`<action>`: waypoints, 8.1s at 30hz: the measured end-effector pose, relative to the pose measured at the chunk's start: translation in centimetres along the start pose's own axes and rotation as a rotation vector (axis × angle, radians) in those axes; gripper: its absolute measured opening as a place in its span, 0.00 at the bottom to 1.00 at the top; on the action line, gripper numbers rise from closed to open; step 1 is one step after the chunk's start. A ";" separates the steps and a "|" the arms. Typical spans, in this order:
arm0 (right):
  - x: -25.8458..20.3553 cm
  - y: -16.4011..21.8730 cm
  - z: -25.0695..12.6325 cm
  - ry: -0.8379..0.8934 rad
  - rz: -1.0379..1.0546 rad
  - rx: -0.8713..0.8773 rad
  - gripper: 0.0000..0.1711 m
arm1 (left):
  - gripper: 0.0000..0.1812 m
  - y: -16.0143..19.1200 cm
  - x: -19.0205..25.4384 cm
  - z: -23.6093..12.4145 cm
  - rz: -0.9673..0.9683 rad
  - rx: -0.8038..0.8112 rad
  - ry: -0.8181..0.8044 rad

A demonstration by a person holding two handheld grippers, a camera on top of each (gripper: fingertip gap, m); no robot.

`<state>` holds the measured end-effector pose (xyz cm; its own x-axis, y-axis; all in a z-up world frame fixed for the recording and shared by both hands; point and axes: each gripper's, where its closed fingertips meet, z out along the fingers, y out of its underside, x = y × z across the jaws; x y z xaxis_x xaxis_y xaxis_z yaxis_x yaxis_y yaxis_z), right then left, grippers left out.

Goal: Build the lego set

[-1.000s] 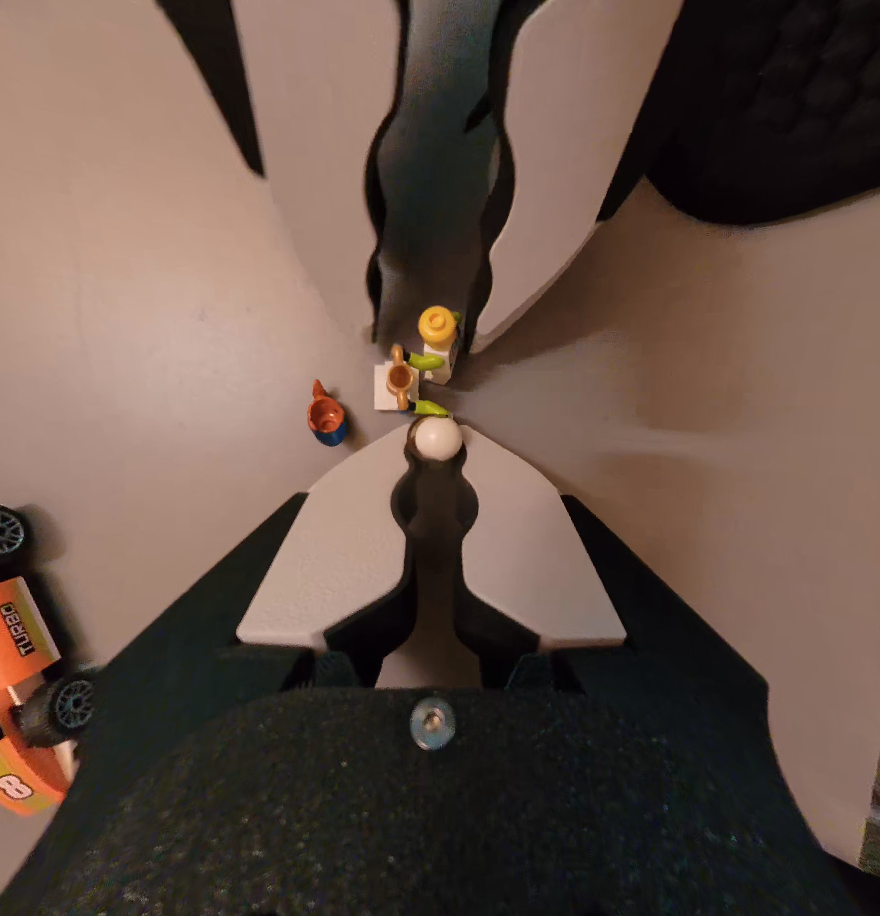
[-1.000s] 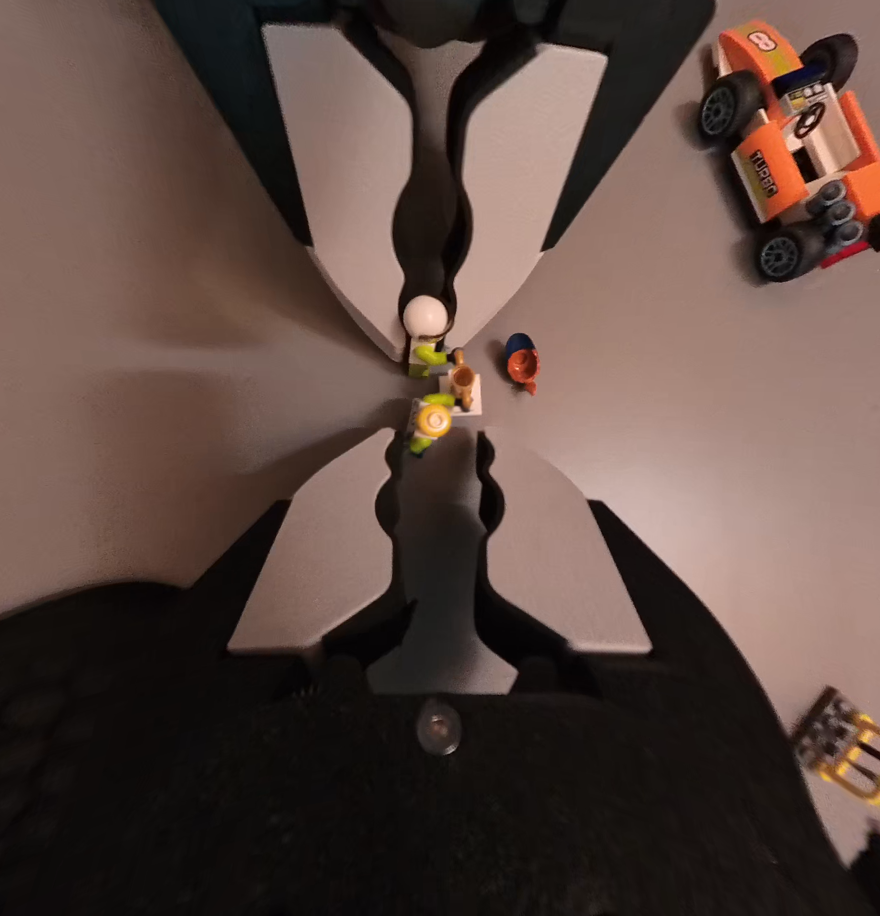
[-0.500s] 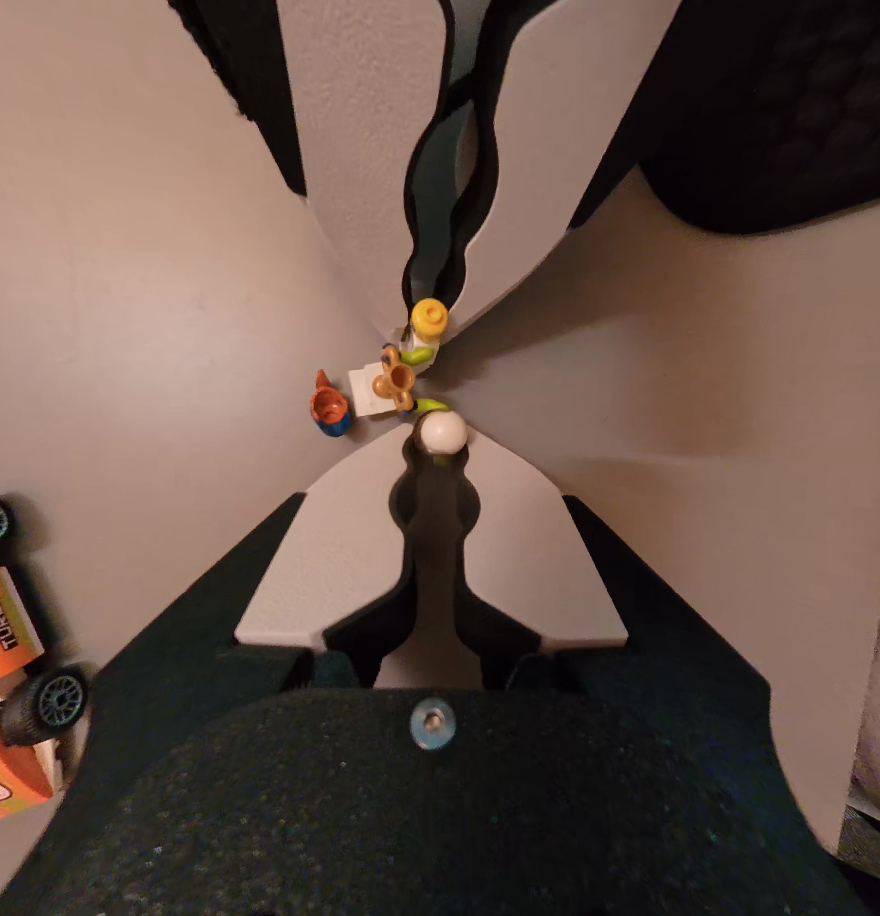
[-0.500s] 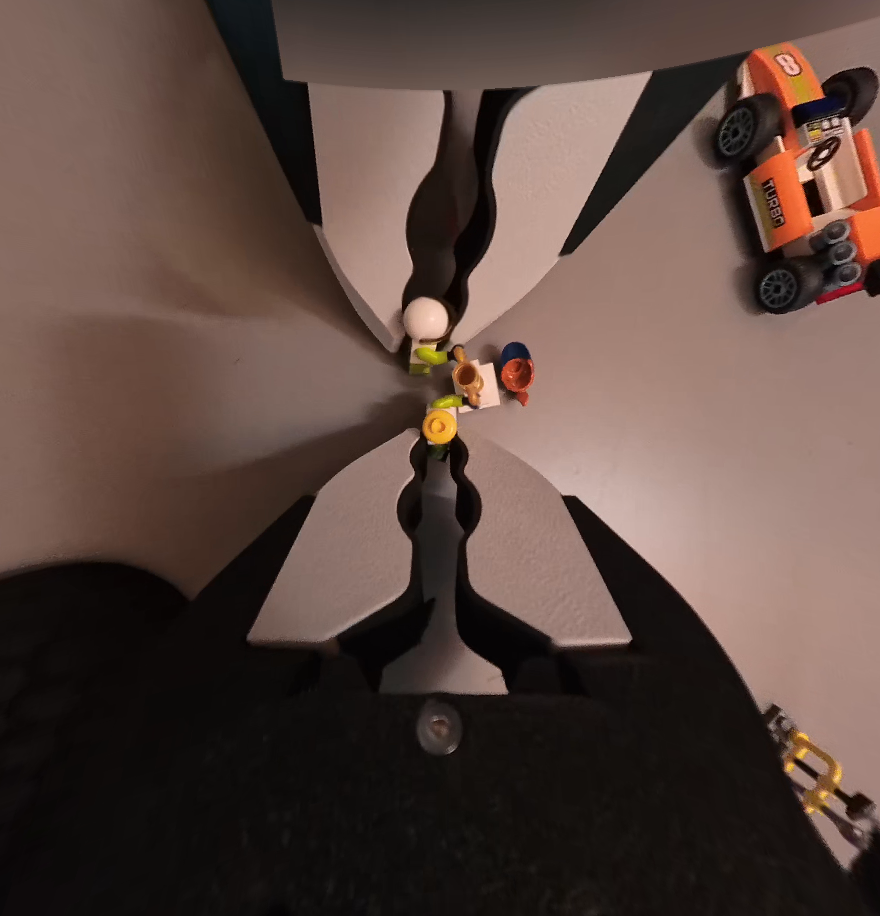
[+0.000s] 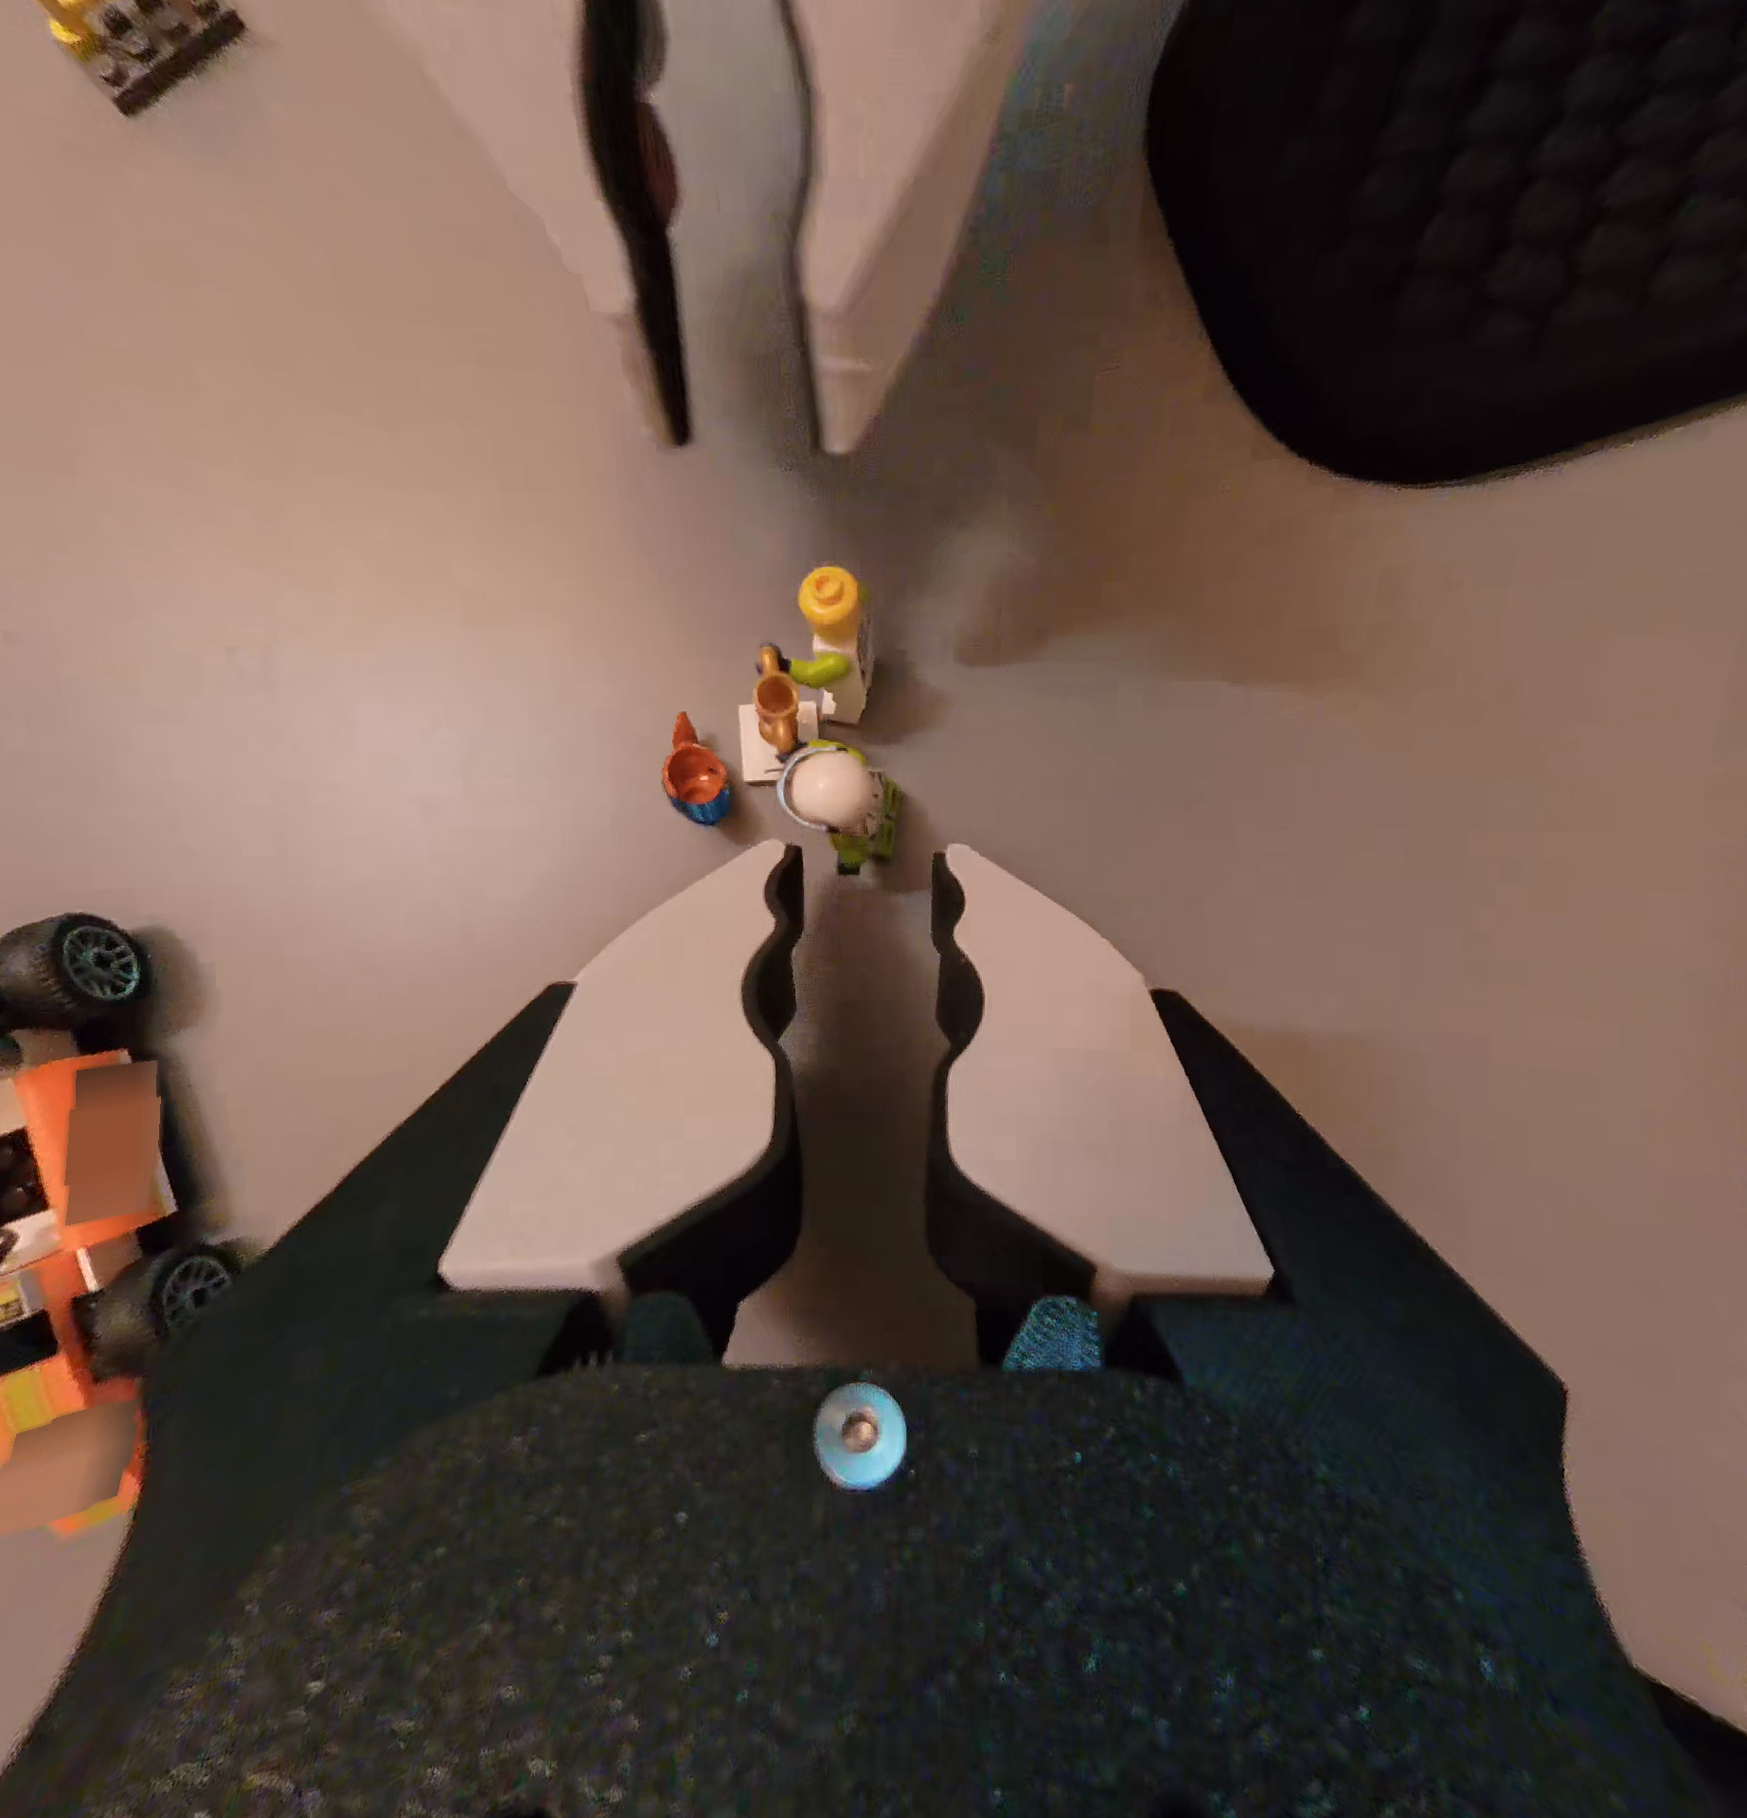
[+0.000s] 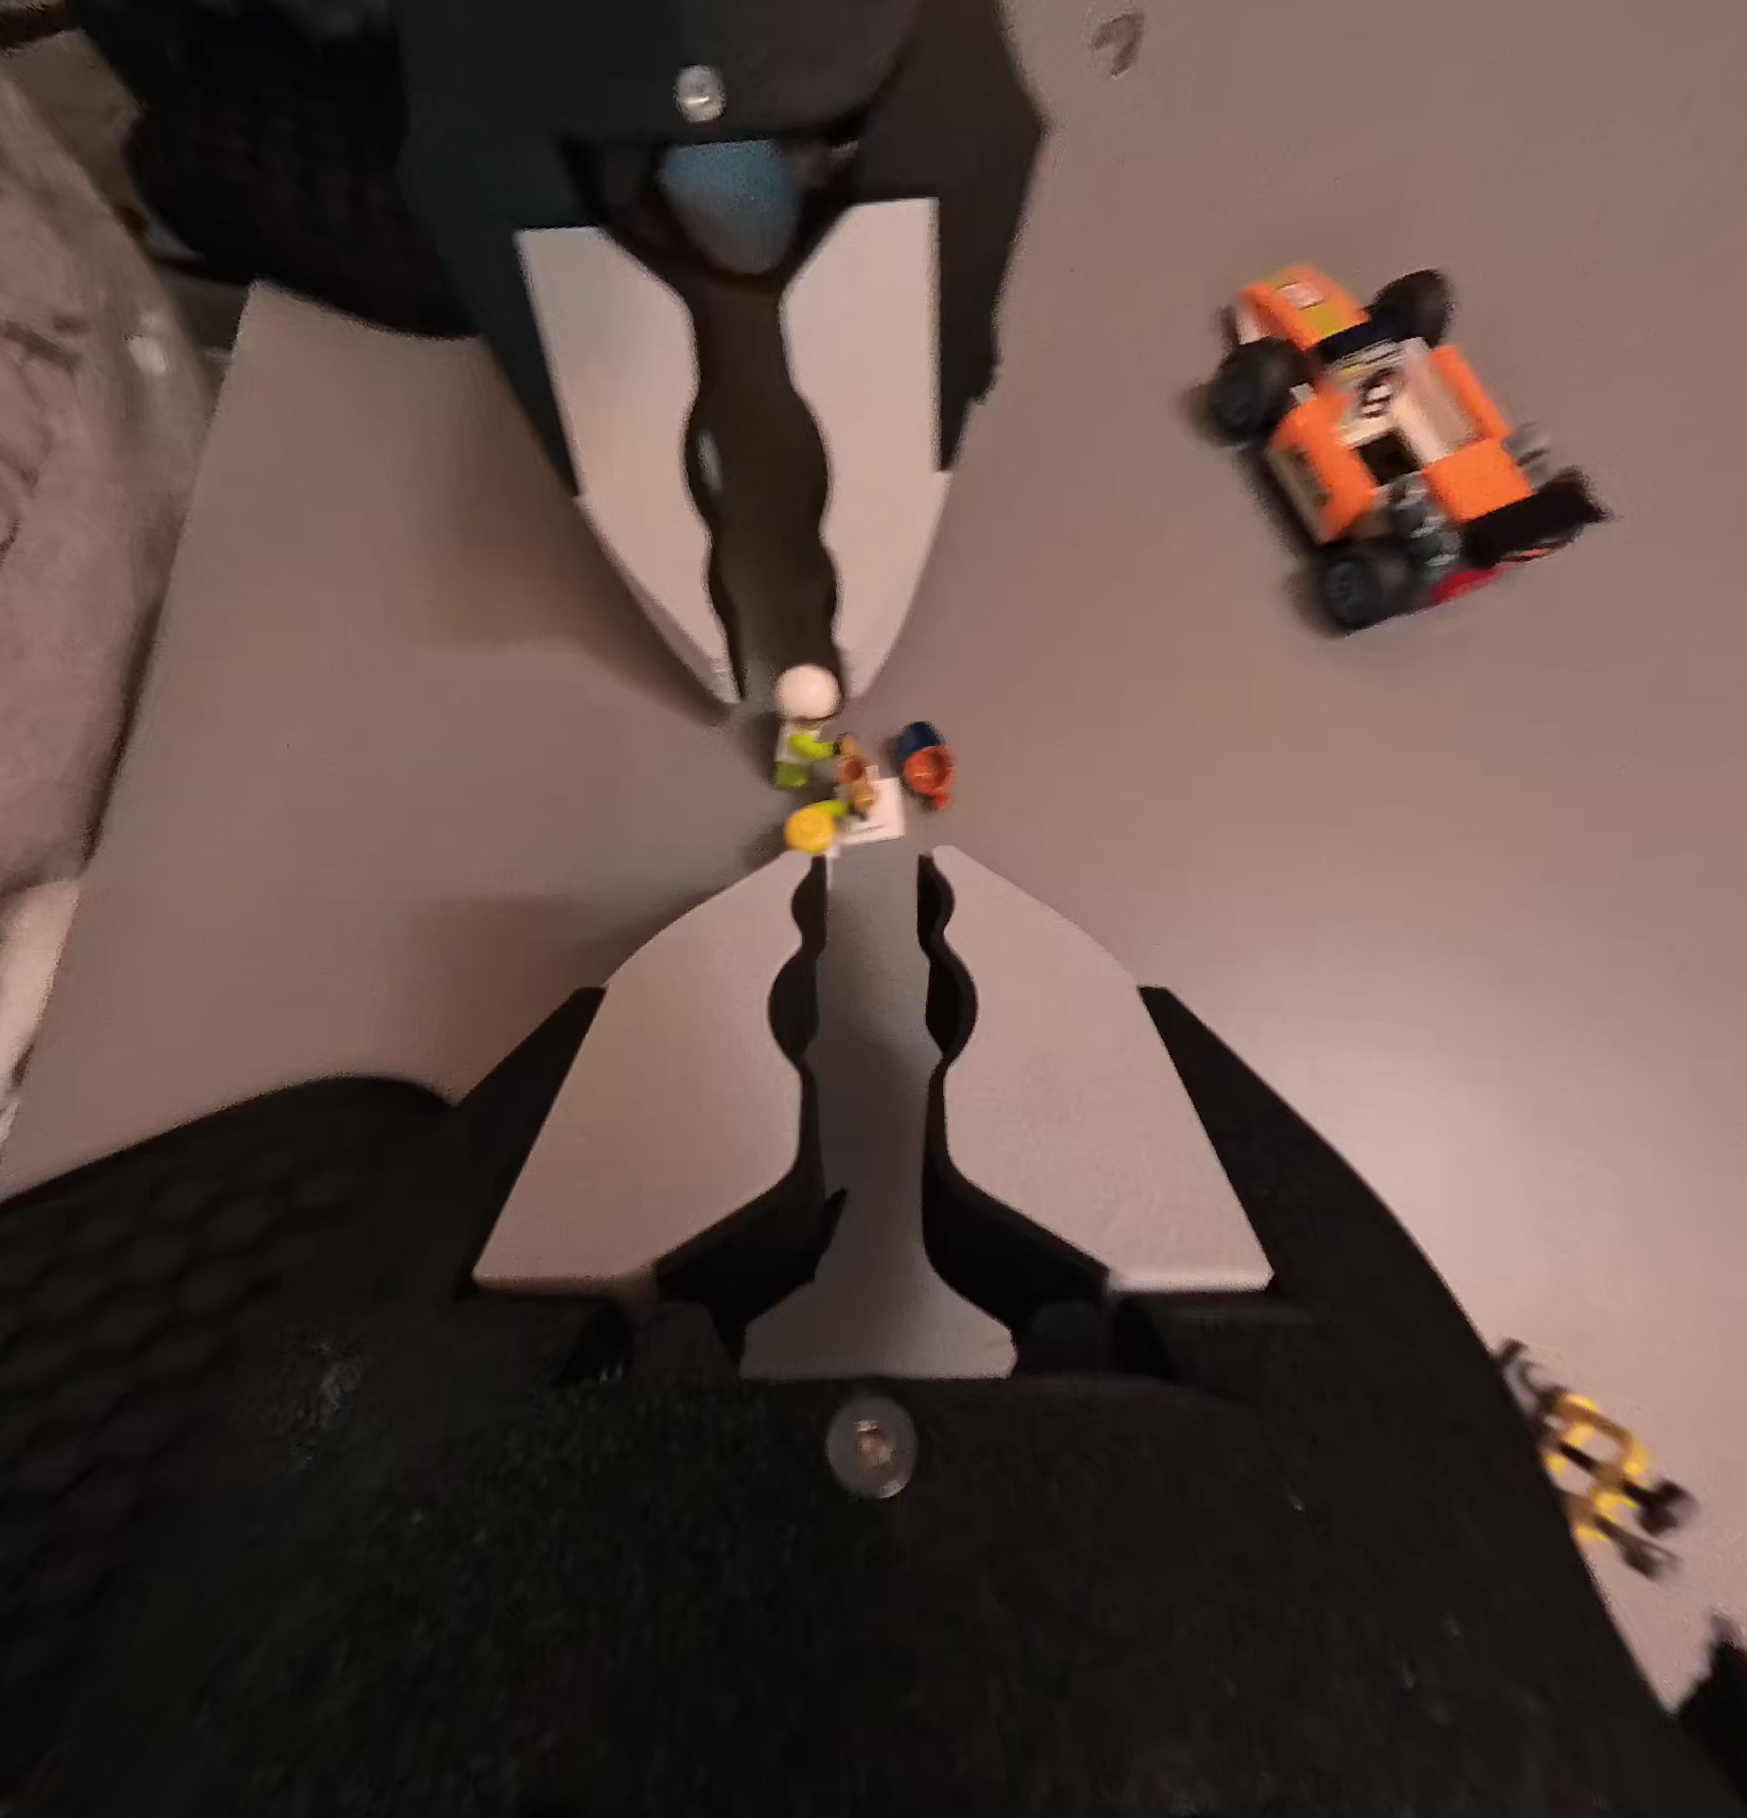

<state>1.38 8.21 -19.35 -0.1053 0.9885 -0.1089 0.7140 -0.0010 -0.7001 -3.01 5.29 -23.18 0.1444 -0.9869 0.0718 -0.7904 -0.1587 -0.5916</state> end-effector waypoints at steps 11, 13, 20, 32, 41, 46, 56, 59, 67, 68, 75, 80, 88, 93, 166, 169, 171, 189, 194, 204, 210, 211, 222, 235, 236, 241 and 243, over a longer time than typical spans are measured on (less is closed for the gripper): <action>2.2 1.6 5.3 0.001 -0.185 -0.108 0.08 | 0.10 -0.5 -3.2 -1.0 -0.307 0.180 0.086; 2.0 1.2 5.6 -0.017 -0.206 -0.088 0.08 | 0.10 -0.5 -3.3 -0.6 -0.335 0.182 0.112; 2.5 0.9 5.8 -0.029 -0.259 -0.074 0.02 | 0.08 -0.5 -3.3 0.3 -0.350 0.174 0.142; -1.1 -3.8 0.3 -0.286 -0.021 0.026 0.02 | 0.10 -5.3 -1.6 -5.2 0.086 0.419 -0.081; -8.3 -6.3 -2.2 -0.552 0.114 0.226 0.02 | 0.04 -8.1 5.8 -8.3 0.395 0.543 -0.059; -11.4 -6.8 -2.9 -0.650 0.126 0.279 0.02 | 0.02 -8.5 8.9 -9.0 0.437 0.559 -0.012; -12.3 -7.5 -3.3 -0.473 0.100 0.388 0.06 | 0.00 -9.0 10.6 -9.7 0.150 0.564 0.195; -10.2 -7.6 -3.0 -0.128 0.000 0.417 0.09 | 0.00 -8.7 8.5 -9.3 -0.096 0.552 0.291; -6.7 -6.9 -3.9 0.851 -0.366 0.251 0.14 | 0.00 -9.1 4.8 -8.0 -0.614 0.594 0.645; -6.5 -6.7 -3.9 0.927 -0.399 0.207 0.14 | 0.00 -9.3 4.6 -7.9 -0.647 0.605 0.677; -5.0 -6.0 -3.3 1.091 -0.488 0.058 0.08 | 0.00 -9.9 4.1 -7.0 -0.713 0.597 0.758; -3.7 -5.6 -2.4 1.000 -0.285 0.080 0.07 | 0.00 -9.1 2.6 -6.7 -0.652 0.624 0.654; -1.6 -1.4 -0.4 0.696 0.485 0.183 0.07 | 0.23 -3.3 -0.7 -2.8 -0.121 0.399 0.130; -0.9 -0.4 0.8 0.706 0.618 0.150 0.08 | 0.21 -2.5 -0.6 0.3 -0.010 0.323 0.051; -2.3 1.6 1.5 0.755 -0.137 -0.203 0.25 | 0.12 -1.3 1.3 1.0 -0.031 0.292 -0.074; -2.1 2.3 1.9 0.762 -0.271 -0.301 0.26 | 0.14 -1.8 0.8 0.8 -0.032 0.302 -0.096; -1.9 2.3 2.1 0.753 -0.311 -0.309 0.26 | 0.16 -1.9 0.6 0.9 -0.042 0.288 -0.096; -0.7 2.0 2.8 0.760 -0.430 -0.332 0.30 | 0.09 -2.1 0.1 1.4 -0.142 0.223 0.012; -0.4 2.1 2.8 0.783 -0.437 -0.346 0.30 | 0.09 -2.3 -0.1 1.0 -0.250 0.231 0.112; 0.4 1.1 1.7 0.861 -0.431 -0.343 0.37 | 0.09 -3.0 -0.5 0.4 -0.289 0.241 0.133; 0.3 0.6 1.8 0.872 -0.472 -0.362 0.37 | 0.09 -3.8 -0.1 -0.4 -0.308 0.239 0.147; 0.4 0.6 1.6 0.886 -0.478 -0.360 0.36 | 0.09 -4.0 0.0 -0.6 -0.318 0.243 0.160; -0.4 -1.4 -0.2 0.949 -0.527 -0.311 0.30 | 0.08 -5.8 1.7 -2.7 -0.469 0.279 0.350; -1.6 -1.4 0.1 0.888 -0.508 -0.332 0.29 | 0.08 -6.1 3.5 -3.1 -0.538 0.261 0.488; -1.7 -1.3 0.2 0.881 -0.504 -0.333 0.29 | 0.08 -6.1 3.7 -3.1 -0.535 0.260 0.491; -2.2 -1.2 0.4 0.857 -0.485 -0.322 0.29 | 0.08 -5.9 4.1 -3.0 -0.511 0.253 0.494; -2.4 -1.2 0.4 0.849 -0.477 -0.322 0.29 | 0.08 -5.9 4.3 -3.0 -0.506 0.252 0.494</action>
<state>0.46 5.80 -18.55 0.0087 0.6566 0.7542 0.8910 0.3372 -0.3039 0.44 1.91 -16.95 0.1227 -0.7026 0.7009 -0.5300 -0.6435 -0.5523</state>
